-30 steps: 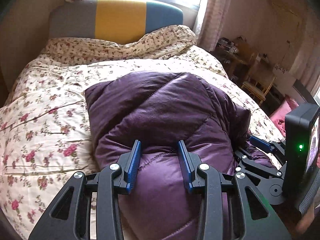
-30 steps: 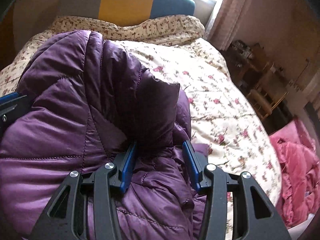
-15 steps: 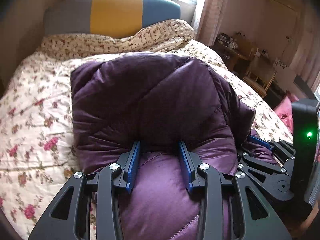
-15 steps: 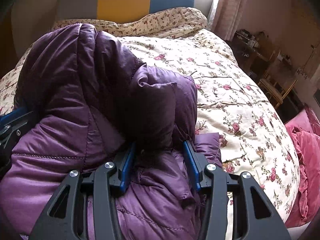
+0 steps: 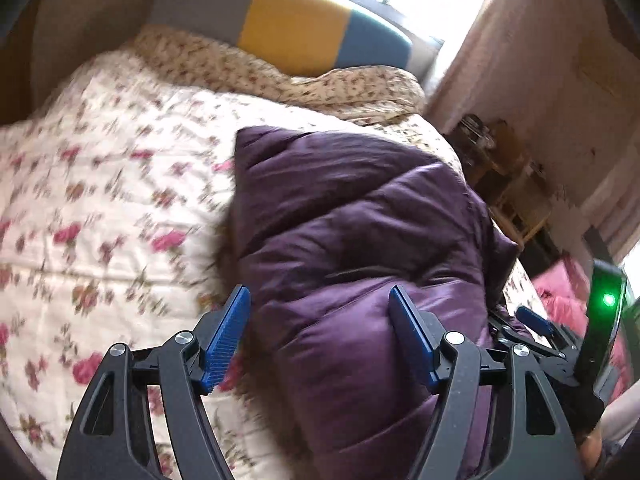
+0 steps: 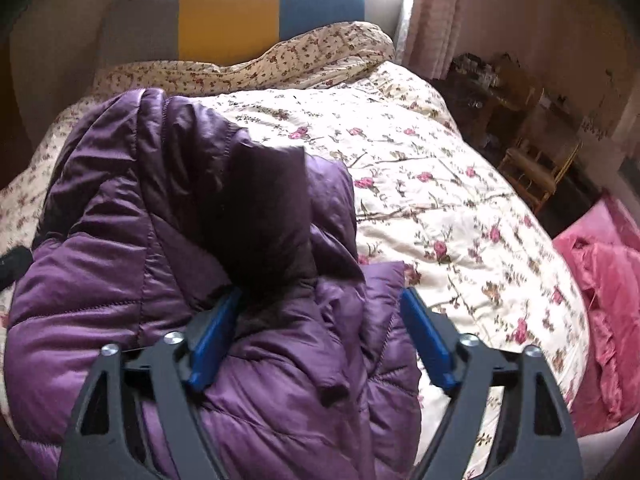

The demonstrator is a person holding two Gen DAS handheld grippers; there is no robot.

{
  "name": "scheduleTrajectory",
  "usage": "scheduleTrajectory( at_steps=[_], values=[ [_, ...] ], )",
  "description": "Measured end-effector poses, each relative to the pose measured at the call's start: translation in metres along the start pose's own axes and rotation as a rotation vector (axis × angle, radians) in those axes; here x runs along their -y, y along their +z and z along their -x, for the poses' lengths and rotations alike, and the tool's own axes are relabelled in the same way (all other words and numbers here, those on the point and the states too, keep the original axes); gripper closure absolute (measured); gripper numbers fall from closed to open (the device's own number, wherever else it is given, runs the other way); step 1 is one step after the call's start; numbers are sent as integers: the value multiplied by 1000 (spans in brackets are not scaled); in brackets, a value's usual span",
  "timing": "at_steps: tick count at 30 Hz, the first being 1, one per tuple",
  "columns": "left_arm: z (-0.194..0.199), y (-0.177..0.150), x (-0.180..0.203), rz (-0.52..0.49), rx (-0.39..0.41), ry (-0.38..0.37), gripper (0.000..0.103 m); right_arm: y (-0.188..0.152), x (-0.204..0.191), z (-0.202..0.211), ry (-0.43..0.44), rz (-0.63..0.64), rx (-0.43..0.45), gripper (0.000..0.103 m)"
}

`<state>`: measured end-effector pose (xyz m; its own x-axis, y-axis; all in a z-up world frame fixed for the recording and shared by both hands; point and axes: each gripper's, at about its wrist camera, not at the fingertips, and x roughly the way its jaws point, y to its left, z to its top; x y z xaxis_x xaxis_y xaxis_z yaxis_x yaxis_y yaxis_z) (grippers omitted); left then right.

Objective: Fold large clothes

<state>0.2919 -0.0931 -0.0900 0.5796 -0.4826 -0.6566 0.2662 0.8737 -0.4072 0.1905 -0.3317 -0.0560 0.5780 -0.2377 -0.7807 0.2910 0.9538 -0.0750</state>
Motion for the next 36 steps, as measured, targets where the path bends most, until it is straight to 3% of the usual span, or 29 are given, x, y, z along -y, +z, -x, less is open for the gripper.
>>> scheduleTrajectory(
  at_steps=[7,13,16,19,24,29,36],
  values=[
    [-14,-8,-11,111,-83,-103,25,-1,13,-11,96,-52,-55,23],
    [-26,-10,3,68,-112,-137,27,0,12,-17,139,-27,-55,43],
    [-25,-11,7,33,-108,-150,37,-4,4,-15,144,1,-43,57],
    [-20,-12,9,9,-104,-165,56,-6,-1,-14,146,30,-30,67],
    [-4,-9,11,-30,-83,-179,67,-7,-6,0,151,62,3,83],
    [21,-11,6,-42,-54,-177,69,-6,-20,17,174,84,20,86],
    [82,-12,-34,-10,28,-117,69,-15,-86,51,263,198,49,87]
  ],
)
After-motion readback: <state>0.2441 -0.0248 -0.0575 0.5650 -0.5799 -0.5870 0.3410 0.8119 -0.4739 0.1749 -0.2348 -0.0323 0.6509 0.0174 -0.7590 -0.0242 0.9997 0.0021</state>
